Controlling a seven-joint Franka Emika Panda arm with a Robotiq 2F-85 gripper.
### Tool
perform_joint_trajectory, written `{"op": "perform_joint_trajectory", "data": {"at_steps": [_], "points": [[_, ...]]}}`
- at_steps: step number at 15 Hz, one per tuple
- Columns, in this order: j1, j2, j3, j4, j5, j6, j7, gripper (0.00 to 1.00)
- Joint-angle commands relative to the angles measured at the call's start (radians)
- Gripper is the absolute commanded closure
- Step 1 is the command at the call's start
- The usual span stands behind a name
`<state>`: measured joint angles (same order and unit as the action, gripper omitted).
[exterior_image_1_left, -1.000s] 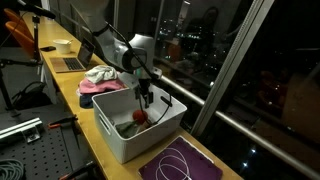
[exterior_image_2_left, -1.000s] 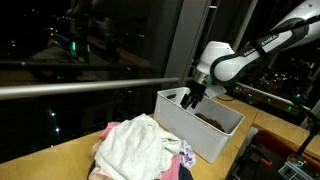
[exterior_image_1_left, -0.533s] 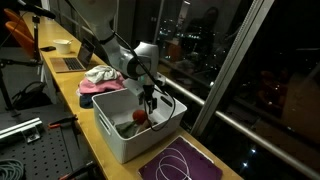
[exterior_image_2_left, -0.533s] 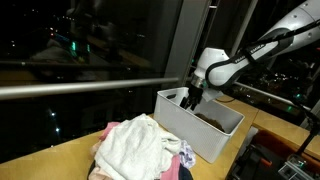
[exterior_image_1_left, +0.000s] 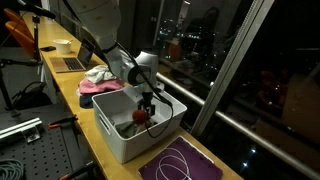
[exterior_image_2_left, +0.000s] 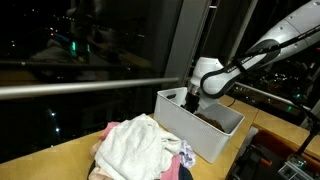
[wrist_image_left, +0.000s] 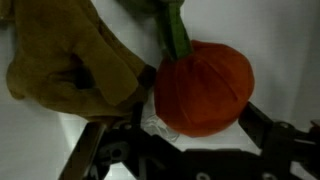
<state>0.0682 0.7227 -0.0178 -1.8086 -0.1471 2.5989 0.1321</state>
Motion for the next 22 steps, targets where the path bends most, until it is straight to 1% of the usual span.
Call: {"op": "perform_joint_trajectory", "data": {"at_steps": [1, 4, 6, 7, 10, 11, 13, 14, 18, 22], "points": [[-0.007, 0.03, 0.003, 0.028, 0.031, 0.002, -0.031, 0.33], [-0.009, 0.028, 0.004, 0.022, 0.038, 0.002, -0.031, 0.58], [-0.01, 0.018, 0.007, 0.015, 0.048, -0.001, -0.032, 0.71], [-0.009, 0.004, 0.007, 0.005, 0.05, 0.0, -0.031, 0.79], [-0.006, -0.055, 0.009, -0.025, 0.054, -0.008, -0.028, 0.98], [-0.006, -0.084, 0.009, -0.04, 0.055, -0.011, -0.027, 0.99], [-0.006, -0.156, 0.01, -0.073, 0.057, -0.017, -0.026, 0.96], [-0.006, -0.207, 0.012, -0.092, 0.06, -0.026, -0.025, 0.98], [0.007, -0.386, 0.025, -0.142, 0.063, -0.06, -0.018, 0.97], [0.07, -0.529, 0.073, -0.147, 0.043, -0.159, 0.028, 0.97]]}}
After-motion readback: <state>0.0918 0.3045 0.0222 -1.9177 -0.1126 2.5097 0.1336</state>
